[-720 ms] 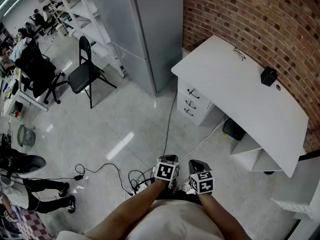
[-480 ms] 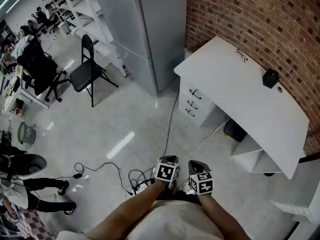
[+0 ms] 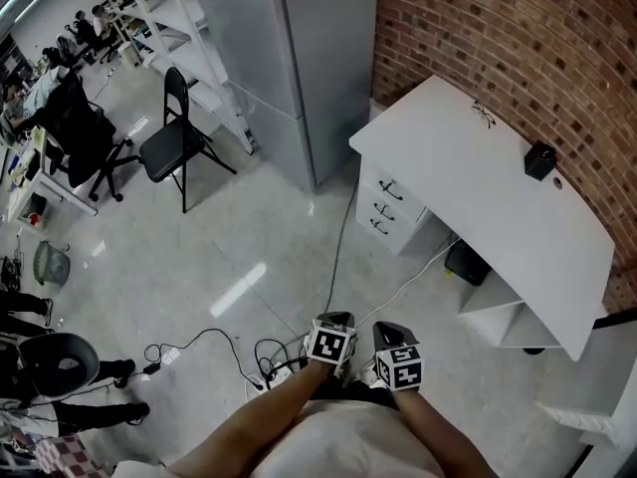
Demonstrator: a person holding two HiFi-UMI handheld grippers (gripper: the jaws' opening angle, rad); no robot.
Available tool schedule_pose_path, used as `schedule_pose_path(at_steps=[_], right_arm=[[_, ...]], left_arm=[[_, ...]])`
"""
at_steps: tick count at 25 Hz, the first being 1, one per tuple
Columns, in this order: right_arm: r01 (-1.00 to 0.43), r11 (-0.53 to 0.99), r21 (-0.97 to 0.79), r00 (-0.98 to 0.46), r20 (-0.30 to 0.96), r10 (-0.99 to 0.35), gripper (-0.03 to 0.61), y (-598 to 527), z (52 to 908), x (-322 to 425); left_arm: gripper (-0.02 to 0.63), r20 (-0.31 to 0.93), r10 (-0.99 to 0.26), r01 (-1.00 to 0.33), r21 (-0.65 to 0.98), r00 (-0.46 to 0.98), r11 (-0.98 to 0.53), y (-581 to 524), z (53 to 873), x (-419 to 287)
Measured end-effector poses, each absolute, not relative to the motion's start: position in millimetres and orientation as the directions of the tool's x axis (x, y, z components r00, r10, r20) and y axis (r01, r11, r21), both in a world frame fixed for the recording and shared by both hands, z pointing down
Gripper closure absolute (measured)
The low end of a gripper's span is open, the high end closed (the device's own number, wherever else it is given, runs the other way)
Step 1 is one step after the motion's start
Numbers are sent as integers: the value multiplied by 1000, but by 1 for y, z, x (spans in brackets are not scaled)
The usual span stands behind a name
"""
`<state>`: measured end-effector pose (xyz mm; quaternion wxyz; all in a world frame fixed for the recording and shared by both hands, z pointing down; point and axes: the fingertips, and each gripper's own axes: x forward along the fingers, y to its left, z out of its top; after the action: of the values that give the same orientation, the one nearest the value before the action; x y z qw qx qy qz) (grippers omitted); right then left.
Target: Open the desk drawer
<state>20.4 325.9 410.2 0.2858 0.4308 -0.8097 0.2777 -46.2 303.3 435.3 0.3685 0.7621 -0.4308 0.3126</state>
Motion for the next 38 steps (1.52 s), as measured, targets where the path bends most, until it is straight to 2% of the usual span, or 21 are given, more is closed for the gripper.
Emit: schedule_pose_path(at_steps=[20, 27, 38], right_arm=[[-924, 369, -103, -317, 745, -587, 563, 309, 407, 50], [-926, 368, -82, -307, 730, -610, 563, 299, 398, 45], [-925, 354, -140, -340, 723, -602, 563, 249, 413, 65]], left_arm=[[609, 775, -364, -838, 367, 516, -405, 295, 464, -49], [609, 776, -349, -822, 360, 526, -440, 283, 465, -49], [609, 805, -352, -848, 318, 478, -425, 238, 472, -41]])
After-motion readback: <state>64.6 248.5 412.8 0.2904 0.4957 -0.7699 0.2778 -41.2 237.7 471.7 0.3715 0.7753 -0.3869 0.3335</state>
